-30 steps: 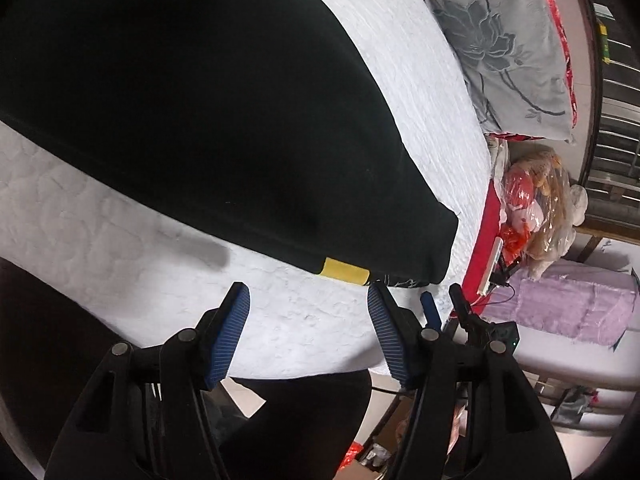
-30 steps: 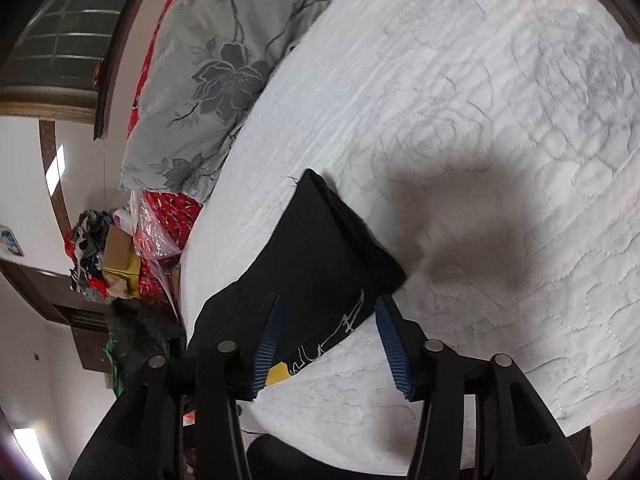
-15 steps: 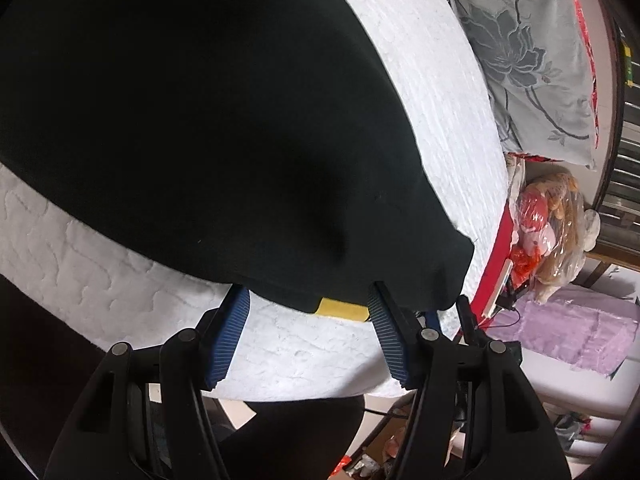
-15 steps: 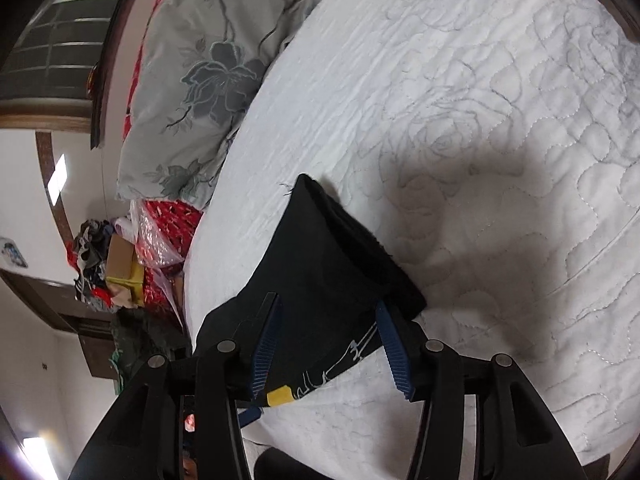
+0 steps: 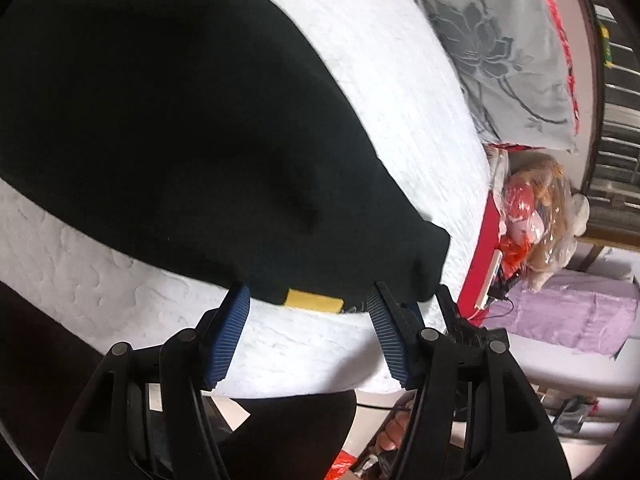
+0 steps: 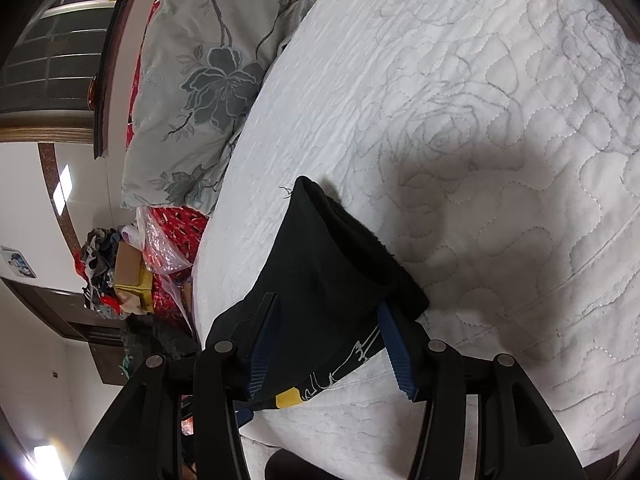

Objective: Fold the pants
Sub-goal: 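Grasp the pants waistband with the left gripper while the right gripper holds the tagged edge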

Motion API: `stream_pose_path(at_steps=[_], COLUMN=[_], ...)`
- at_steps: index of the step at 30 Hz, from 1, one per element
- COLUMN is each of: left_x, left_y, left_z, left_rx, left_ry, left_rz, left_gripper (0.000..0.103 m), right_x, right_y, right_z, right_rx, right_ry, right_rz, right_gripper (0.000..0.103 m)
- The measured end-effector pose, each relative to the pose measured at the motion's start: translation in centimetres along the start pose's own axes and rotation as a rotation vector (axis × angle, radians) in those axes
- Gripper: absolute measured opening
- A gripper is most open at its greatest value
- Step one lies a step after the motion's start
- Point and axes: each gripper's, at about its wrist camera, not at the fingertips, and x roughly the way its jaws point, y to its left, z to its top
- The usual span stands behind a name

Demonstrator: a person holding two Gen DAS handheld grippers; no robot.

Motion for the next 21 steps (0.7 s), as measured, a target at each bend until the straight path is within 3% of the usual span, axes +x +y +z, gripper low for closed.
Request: stream_pose_path(at_steps=[4,11,16,19,20,21], left_x=[1.5,0.7,1.0,1.2,1.2,1.2], left_y=[0.8,0.4,0.6,0.4,0.3,0.3], left_z=[0.3,1.1,1.3,1.0,1.1,1.1], left_rx=[-0.044,-0.045,-0.056,-0.041,-0.038,-0.038], left_ry=[0.048,-0.023,-0.027,-0.038,-0.038,-0.036], left_rz=[-0.006,0.010,0.024,0.093,0.113,0.128], left_gripper=[0.060,0.060,0.059,0.043,0.033,0.025], right_x=[0.0,0.0,0.2,0.2,0.3,0.3], right_y=[0.0,0.0,0.0,0.0,0.1,0.2], right_z=[-0.1,0.0,0.1,-0.2,-0.3,-0.5], right_rx=[-0.002,-0.005,0.009,0.012,0.007,0.001], right_ry=[0.001,0.002,-0.013,-0.035,-0.041,-0.049], right_rz=[0.000,-0.001,0.003,-0.004,-0.017,-0.037], right_gripper=[0.055,0.056,0.057,0.057,0.053,0.042])
